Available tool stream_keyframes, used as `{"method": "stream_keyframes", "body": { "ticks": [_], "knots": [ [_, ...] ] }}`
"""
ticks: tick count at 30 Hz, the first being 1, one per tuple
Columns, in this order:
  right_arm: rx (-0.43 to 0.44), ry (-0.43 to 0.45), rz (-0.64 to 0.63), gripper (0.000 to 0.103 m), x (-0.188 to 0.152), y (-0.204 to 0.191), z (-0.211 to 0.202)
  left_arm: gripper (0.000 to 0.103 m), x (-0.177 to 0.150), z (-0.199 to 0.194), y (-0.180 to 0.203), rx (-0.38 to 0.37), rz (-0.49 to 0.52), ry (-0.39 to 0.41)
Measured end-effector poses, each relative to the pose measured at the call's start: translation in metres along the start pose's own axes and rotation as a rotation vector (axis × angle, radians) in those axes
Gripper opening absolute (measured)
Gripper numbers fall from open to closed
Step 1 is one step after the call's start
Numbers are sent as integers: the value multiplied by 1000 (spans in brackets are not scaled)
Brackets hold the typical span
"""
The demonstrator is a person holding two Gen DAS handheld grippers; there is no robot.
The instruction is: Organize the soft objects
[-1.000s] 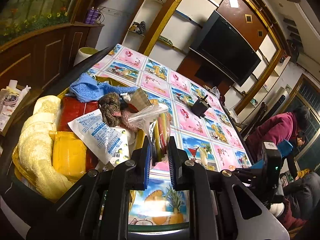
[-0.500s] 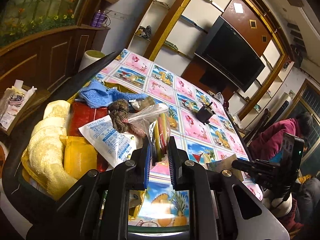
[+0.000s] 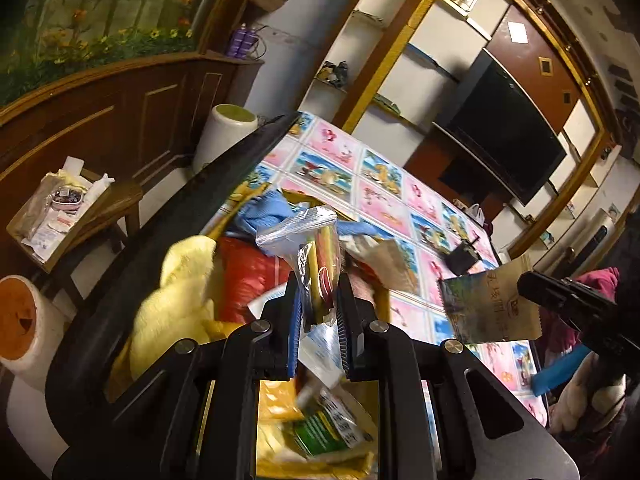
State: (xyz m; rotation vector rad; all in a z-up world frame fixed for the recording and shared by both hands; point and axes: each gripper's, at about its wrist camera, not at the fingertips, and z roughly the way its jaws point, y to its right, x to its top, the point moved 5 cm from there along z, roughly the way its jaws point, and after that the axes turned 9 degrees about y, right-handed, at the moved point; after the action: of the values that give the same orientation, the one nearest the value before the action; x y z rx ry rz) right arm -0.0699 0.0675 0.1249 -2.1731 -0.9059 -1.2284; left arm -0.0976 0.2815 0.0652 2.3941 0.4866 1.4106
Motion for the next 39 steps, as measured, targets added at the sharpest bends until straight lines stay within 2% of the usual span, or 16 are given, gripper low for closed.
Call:
{"method": "stream_keyframes", "body": {
  "ticks": [3,5,6,9,11,12,17,20,22,23,26,28,31,32,35,39],
  "knots": [
    [17,-11,-39,7,12,-18,34,20,1,22,-13,23,-17,-50],
    [19,-40,-75,9,9,-30,61,44,-4,34,-22,18,-67,-94],
    [24,-78,-91,9,4,-35,76,47,-6,37,-25,3,-97,-110],
    [86,-167,-68,13,-18,-44,102,51,-9,32,-26,-28,-118,-105],
    [128,-198,-30,25,-28,-45,107,51,-8,26,-23,-36,-112,-90],
    [135,-198,-20,27,-29,-44,106,52,-7,22,-22,-44,-111,-83],
    [186,-110,124,51,-25,-21,77,54,-6,8,-10,-36,-89,-51],
    [211,-66,186,60,-30,-10,58,54,-9,2,6,21,-17,-31],
    [210,-56,206,61,-35,-8,51,54,-13,1,14,92,24,-16],
    [207,-52,220,61,-40,-5,47,54,-14,1,17,150,51,-3],
    [195,-45,261,61,-48,6,40,54,-16,-7,27,402,179,77],
    [186,-40,285,61,-51,14,36,55,-16,-14,33,492,218,120],
    [164,-21,312,61,-58,27,24,68,-16,-25,43,547,242,187],
    [158,-20,321,61,-61,31,22,70,-16,-29,48,563,253,209],
    [136,-11,349,61,-68,44,15,70,-15,-35,57,577,281,240],
    [118,-7,365,61,-77,55,5,70,-17,-32,67,565,308,227]
  ]
}}
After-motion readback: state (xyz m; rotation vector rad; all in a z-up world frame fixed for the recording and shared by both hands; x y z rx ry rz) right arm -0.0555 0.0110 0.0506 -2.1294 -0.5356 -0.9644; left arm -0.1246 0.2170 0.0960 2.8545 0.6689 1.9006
